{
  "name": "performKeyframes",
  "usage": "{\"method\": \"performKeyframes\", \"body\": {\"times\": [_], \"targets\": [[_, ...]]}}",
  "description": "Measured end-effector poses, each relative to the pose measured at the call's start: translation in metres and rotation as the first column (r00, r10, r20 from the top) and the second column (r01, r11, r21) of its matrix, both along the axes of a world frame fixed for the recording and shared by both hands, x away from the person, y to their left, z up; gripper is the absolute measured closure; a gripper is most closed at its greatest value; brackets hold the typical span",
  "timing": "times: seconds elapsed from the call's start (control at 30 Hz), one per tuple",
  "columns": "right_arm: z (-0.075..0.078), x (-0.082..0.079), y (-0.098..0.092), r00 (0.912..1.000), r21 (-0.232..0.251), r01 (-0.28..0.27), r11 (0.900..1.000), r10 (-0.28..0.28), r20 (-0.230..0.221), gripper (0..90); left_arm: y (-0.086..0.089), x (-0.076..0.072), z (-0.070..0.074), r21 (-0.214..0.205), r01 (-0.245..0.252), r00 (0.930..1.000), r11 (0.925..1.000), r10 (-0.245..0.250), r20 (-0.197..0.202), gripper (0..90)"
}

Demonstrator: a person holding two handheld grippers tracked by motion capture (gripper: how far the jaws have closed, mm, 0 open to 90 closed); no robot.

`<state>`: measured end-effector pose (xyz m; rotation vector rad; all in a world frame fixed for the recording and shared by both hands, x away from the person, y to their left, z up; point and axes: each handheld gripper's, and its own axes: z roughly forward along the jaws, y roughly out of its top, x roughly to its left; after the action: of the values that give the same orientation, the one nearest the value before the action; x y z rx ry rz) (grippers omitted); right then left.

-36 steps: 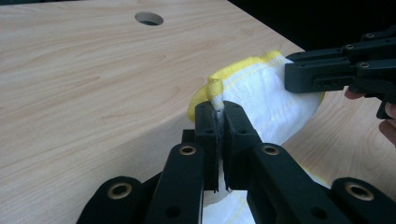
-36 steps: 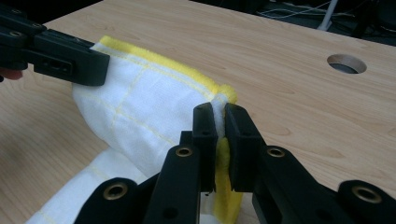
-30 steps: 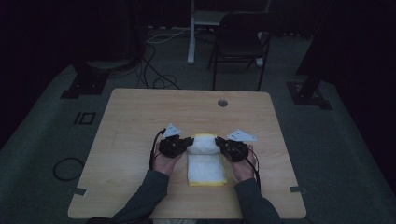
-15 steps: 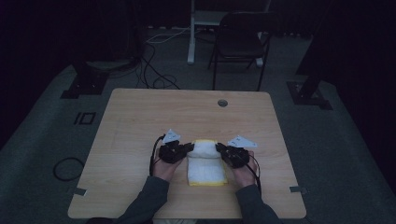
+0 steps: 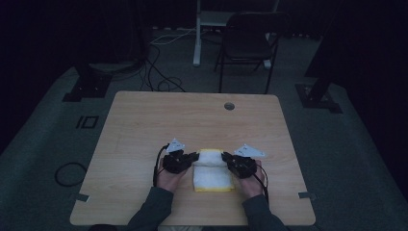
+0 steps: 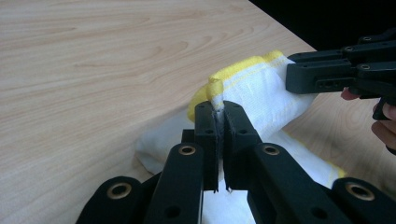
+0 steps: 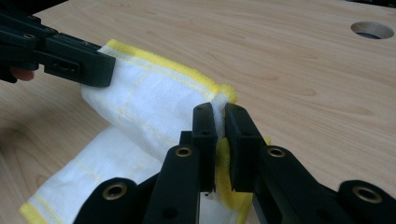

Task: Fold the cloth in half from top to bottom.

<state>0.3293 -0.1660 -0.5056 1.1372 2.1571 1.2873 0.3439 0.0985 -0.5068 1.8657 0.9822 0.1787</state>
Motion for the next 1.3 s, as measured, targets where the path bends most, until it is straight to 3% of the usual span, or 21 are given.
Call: {"method": "performKeyframes", "body": {"times": [0.37, 0.77, 1.1, 1.3], "targets": [[-0.006, -0.007, -0.001, 0.9997, -0.007, -0.008, 0.9999, 0.008, -0.024, 83.4, 0.001, -0.009, -0.009, -0.009, 0.012, 0.9995, 0.9999, -0.012, -0.030, 85.9], [-0.012, -0.011, -0.002, 0.9991, -0.014, -0.007, 0.9999, 0.006, -0.042, 83.4, 0.007, -0.013, -0.009, -0.029, 0.029, 0.9988, 0.9992, -0.030, -0.039, 73.0], [-0.013, -0.014, -0.003, 0.9988, -0.014, -0.007, 0.9999, 0.007, -0.049, 83.3, 0.014, -0.011, -0.002, -0.047, 0.004, 0.9999, 0.9989, -0.005, -0.010, 69.4], [-0.015, -0.016, -0.005, 0.9987, -0.014, -0.009, 0.9999, 0.008, -0.050, 83.3, 0.018, -0.002, 0.004, -0.058, -0.031, 0.9995, 0.9978, 0.031, -0.005, 69.2]]}}
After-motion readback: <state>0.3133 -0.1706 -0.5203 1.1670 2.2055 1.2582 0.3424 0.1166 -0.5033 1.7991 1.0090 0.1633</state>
